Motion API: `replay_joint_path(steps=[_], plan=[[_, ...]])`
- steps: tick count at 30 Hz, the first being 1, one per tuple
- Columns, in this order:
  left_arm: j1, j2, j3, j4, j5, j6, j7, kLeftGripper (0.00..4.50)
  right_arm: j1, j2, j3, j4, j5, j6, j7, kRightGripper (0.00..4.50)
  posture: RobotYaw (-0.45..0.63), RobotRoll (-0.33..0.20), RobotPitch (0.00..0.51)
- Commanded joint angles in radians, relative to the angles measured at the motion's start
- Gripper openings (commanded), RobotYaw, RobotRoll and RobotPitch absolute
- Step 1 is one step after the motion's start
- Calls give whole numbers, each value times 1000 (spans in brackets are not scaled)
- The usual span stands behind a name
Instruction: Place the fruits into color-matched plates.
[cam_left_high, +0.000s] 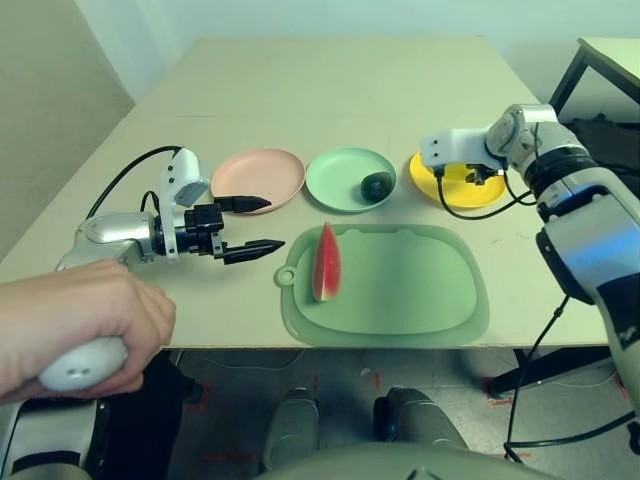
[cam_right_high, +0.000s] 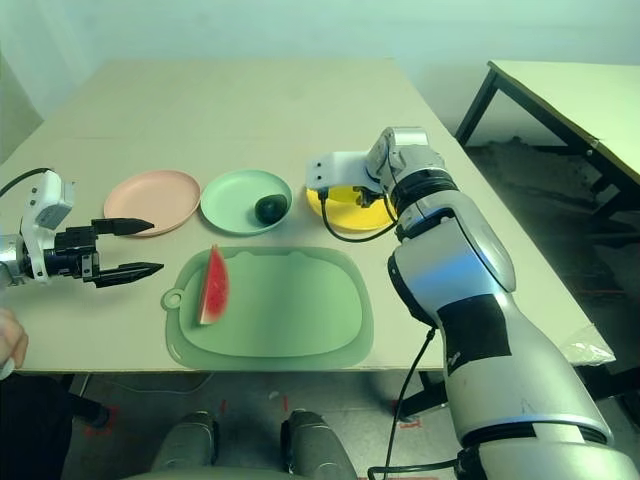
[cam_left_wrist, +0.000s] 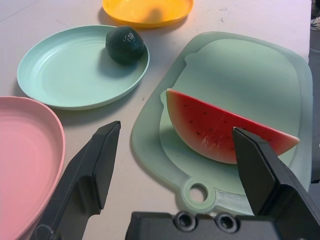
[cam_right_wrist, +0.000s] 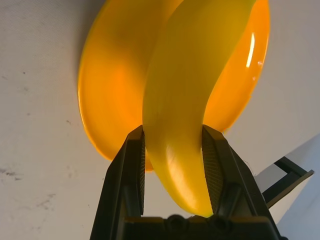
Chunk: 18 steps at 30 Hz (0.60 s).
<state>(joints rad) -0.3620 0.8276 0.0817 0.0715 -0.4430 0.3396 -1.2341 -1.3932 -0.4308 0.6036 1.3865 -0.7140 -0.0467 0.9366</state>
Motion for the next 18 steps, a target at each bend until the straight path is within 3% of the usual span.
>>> replay_joint_path(steps=[1,4,12,18], plan=[[16,13,14,-27,-4,8,2,4500,17,9,-8,9,-3,15,-1,1638,122,0,109],[24,22,25,-29,-8,10,2,4500,28,9,2,10,-13,18,3,1638,129,0,106],[30,30,30,-30,-6,10,-2,4500,8,20,-9,7,-10,7,-36,4432,124,0,95],[4,26,20,-11,2,3,-7,4500,-41,17,-22,0,1,-24,-80,4476,114,0,82]])
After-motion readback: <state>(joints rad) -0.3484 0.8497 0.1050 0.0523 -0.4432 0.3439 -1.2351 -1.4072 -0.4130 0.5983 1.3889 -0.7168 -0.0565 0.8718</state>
